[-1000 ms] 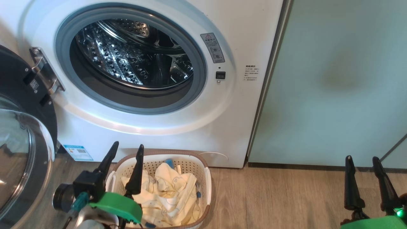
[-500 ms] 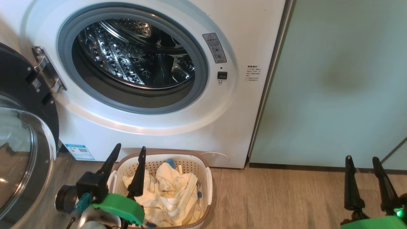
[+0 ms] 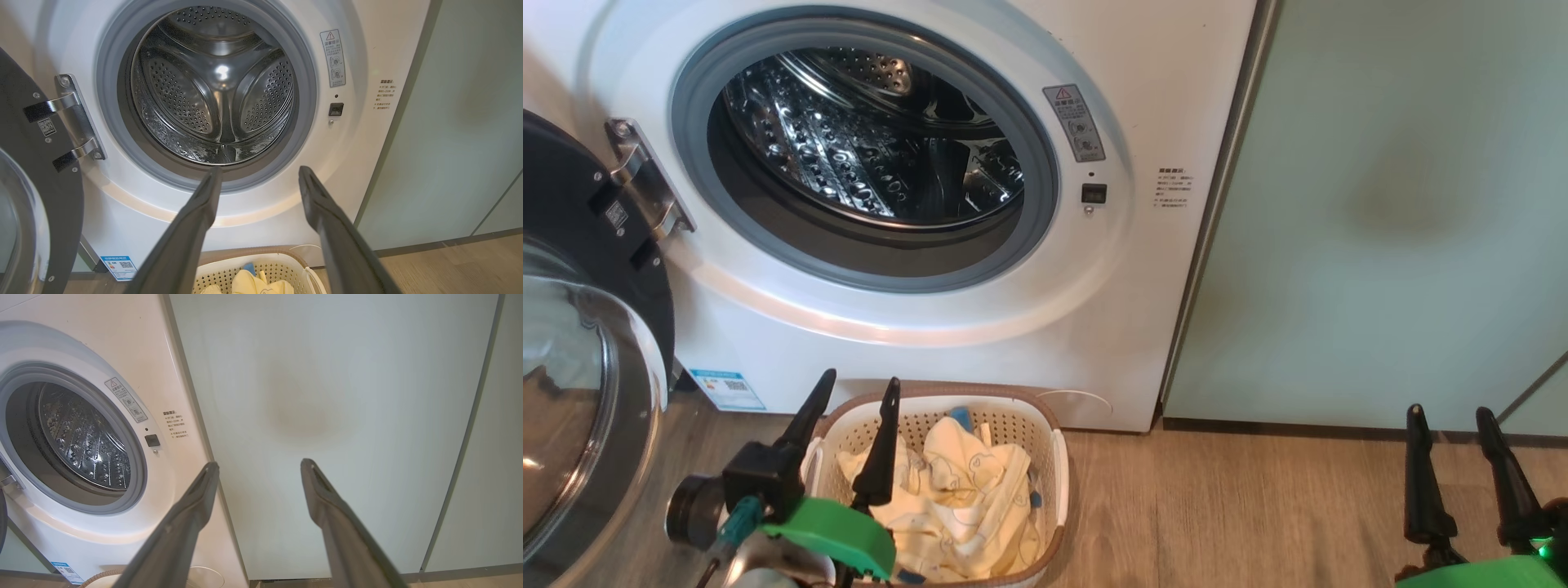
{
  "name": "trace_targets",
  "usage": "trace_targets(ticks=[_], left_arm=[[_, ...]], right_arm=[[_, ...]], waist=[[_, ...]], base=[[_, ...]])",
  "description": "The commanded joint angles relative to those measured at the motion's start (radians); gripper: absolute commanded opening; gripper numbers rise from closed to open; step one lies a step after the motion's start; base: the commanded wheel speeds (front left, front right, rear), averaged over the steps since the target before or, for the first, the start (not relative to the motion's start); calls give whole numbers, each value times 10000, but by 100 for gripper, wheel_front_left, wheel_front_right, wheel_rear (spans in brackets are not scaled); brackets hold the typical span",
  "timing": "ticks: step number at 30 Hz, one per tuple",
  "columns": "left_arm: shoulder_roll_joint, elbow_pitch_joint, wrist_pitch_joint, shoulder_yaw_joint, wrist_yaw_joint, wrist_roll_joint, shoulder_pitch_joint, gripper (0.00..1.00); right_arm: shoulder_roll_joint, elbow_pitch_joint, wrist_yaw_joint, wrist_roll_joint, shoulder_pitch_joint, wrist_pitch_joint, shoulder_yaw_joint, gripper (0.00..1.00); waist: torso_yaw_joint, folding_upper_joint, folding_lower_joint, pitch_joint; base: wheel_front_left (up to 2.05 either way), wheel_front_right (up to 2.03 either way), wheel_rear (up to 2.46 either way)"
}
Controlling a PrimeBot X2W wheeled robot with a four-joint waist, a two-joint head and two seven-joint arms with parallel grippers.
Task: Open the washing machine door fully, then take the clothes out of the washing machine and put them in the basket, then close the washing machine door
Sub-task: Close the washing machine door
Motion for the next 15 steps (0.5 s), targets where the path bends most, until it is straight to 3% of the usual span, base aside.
trace_targets(ticks=[1,8,15], left_arm=[[218,-375,-86,327,55,6,-408,100],[251,-405,-108,259,143,36,-414,100],[305,-424,-89,180,123,-2,-397,100]], right_arm=[[-139,-258,2,-107,-311,-67,194,100],[-139,-188,2,-159,-307,-67,175,100],[-139,70,2,-233,-282,-67,126,100]], waist=[[3,0,0,12],[10,0,0,26],[18,0,0,14]], base=[[-52,52,0],[-106,106,0],[-189,189,0]])
